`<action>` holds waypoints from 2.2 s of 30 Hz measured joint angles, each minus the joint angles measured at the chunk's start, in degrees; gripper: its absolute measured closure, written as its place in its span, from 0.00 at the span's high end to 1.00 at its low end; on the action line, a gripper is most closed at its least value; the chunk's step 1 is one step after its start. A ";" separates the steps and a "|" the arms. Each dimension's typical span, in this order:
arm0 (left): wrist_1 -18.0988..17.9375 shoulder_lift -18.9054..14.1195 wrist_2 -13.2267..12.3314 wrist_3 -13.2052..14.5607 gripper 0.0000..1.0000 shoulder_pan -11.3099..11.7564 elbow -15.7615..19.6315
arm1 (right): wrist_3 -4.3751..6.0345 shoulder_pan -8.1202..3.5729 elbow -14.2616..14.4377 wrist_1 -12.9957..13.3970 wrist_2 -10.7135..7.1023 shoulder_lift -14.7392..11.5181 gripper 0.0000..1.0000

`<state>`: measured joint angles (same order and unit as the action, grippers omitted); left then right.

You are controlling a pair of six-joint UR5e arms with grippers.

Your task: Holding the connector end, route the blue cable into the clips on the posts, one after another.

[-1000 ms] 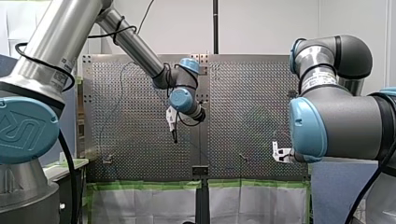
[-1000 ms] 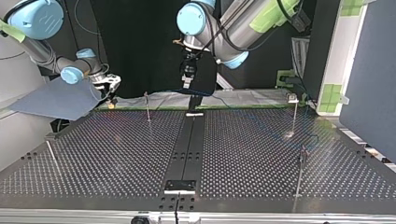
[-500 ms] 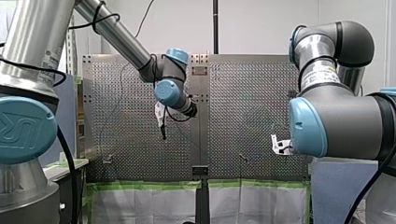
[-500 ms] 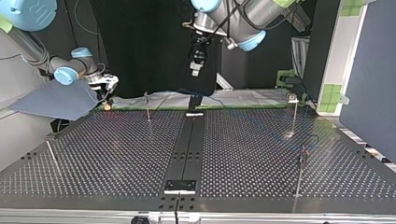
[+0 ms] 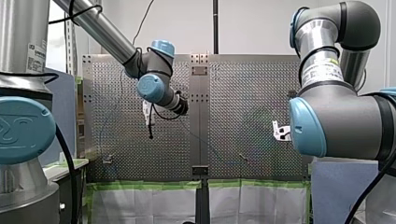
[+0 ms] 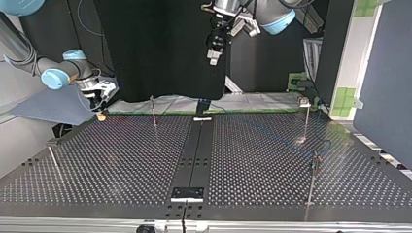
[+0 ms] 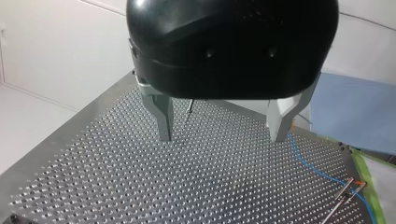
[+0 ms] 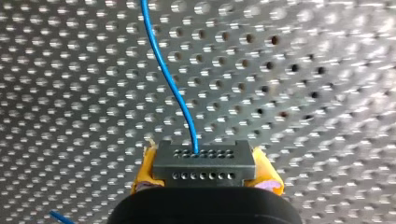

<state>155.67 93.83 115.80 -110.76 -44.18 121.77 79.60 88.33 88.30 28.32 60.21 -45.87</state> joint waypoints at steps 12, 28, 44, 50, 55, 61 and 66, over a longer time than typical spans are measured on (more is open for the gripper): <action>-3.89 -6.47 -0.13 0.56 1.00 -0.20 7.20 | -1.64 2.03 1.22 0.25 -0.27 -4.93 0.00; -14.04 2.22 -2.53 2.70 1.00 0.01 10.22 | -0.80 5.23 1.37 2.80 -0.30 -5.19 0.00; -20.59 4.88 -2.39 5.81 1.00 -0.15 10.22 | -1.49 5.92 1.39 2.36 -0.69 -9.77 0.00; -20.67 4.90 -2.38 5.82 1.00 -0.14 10.22 | -1.45 5.93 1.39 2.36 -0.70 -9.81 0.00; -20.68 4.90 -2.38 5.82 1.00 -0.14 10.22 | -1.45 5.93 1.40 2.36 -0.70 -9.81 0.00; -20.68 4.90 -2.38 5.82 1.00 -0.14 10.22 | -1.45 5.93 1.39 2.36 -0.70 -9.81 0.00; -20.68 4.90 -2.38 5.82 1.00 -0.14 10.22 | -1.45 5.93 1.40 2.36 -0.70 -9.81 0.00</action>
<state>134.98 98.73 113.42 -104.94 -44.32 131.99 78.15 94.26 89.70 30.68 59.51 -55.69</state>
